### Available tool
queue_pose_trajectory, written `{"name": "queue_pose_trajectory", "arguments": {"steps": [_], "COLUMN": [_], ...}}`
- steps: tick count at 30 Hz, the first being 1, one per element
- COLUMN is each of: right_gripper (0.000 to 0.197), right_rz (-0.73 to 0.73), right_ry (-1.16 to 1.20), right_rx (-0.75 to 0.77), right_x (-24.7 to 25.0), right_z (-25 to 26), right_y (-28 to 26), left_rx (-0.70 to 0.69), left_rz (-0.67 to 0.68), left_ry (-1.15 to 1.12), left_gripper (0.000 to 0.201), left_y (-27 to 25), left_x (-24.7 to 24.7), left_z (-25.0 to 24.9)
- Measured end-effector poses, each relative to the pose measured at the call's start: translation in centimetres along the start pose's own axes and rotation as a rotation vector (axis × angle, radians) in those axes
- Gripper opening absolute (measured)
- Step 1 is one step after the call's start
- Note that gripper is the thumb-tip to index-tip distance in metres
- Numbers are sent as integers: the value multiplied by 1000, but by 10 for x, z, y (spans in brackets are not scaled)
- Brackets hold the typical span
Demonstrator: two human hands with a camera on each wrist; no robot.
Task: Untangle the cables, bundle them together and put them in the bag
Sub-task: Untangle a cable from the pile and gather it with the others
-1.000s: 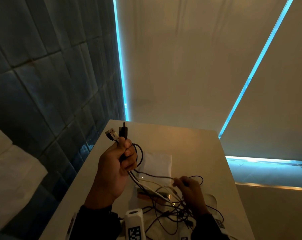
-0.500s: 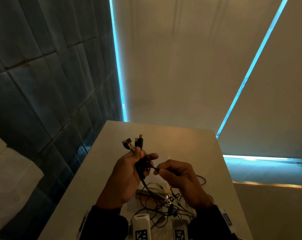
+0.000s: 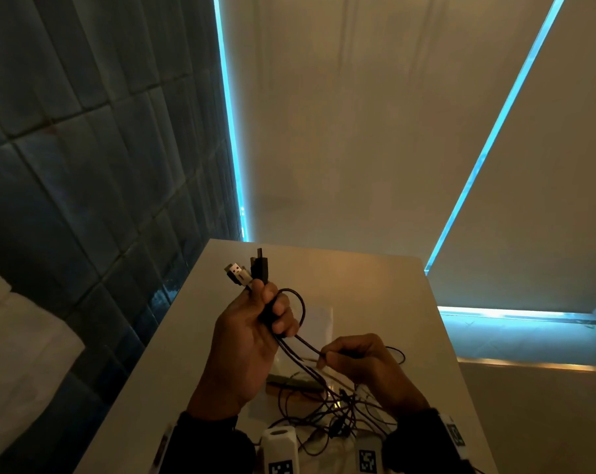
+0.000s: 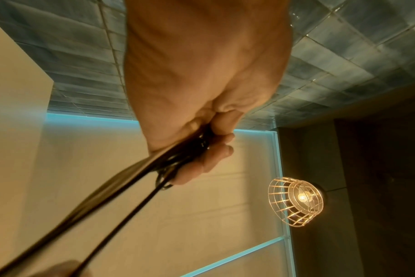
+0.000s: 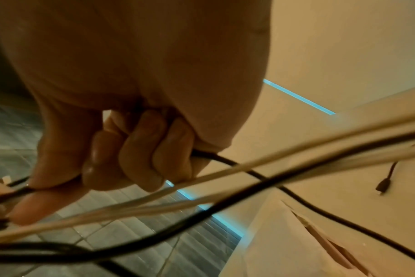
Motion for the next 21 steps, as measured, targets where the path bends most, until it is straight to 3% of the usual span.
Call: {"name": "queue_pose_trajectory", "arguments": {"steps": [9,13,21], "right_gripper": [18,28,30], "right_rz": [-117,-162,-203], "right_ry": [-144,-198,-254], "right_rx": [-54,-136,-175], "right_x": [0,0,-2], "right_z": [-47,-77,-103], "right_y": [8,5,1], "left_rx": [-11,-15,-32], "left_rz": [-70,-79,-2], "left_ry": [35,22,21], "left_gripper": [27,26,33], "left_y": [0,-1,-3], "left_x": [2,4,0], "left_z": [-7,-10,-16]}}
Point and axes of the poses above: each hand's wrist, its own y-axis towards the middle knuckle, its own x-axis out of the back of the hand, z = x × y, the point moved 3 cm from there along y, towards the middle knuckle, and after that the axes turned 6 degrees about -y, right-handed, at the moved point
